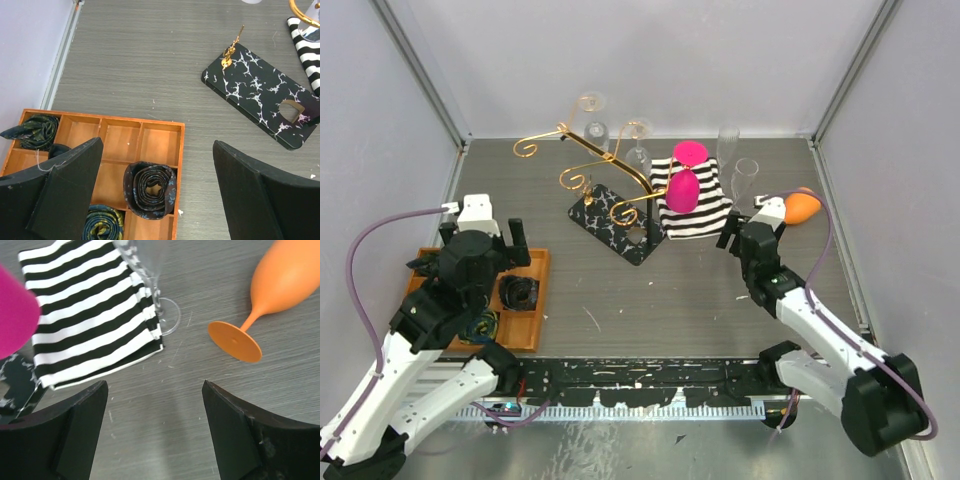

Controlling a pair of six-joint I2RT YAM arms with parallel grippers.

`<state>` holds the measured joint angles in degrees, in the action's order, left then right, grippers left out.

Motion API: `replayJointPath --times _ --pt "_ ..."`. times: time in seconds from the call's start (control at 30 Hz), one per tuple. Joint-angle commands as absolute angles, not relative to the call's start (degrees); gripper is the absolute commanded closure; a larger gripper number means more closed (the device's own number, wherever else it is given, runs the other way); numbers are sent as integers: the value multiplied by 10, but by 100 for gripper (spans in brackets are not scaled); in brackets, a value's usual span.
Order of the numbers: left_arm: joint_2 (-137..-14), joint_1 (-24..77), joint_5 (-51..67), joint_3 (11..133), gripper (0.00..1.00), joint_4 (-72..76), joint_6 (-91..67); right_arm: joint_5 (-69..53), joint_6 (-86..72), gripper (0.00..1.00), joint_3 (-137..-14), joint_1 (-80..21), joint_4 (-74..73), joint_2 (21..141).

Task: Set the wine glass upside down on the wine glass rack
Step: Move the wine glass to the center of the board.

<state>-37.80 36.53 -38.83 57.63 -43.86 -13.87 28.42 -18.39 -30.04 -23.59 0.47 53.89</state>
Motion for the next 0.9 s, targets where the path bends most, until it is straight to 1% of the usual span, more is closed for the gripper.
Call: replayJointPath --times 0.0,0.13,0.33,0.53,0.7,0.87 --pt "-363 365 -386 562 2 -416 -143 233 -202 18 -284 -186 167 592" --pt "-364 364 -394 563 2 -422 -146 217 -199 18 -267 -145 277 664" --pt "-360 365 -394 563 2 -425 -145 224 -179 18 -298 -127 331 751" --pt "-356 364 -393 561 2 -427 -146 236 -140 22 -313 -123 407 818" --pt "-361 365 -390 562 2 -429 -146 232 -121 23 -334 -119 441 862" --pt "-360 365 -383 561 2 -428 -146 228 -115 28 -356 -112 441 893"
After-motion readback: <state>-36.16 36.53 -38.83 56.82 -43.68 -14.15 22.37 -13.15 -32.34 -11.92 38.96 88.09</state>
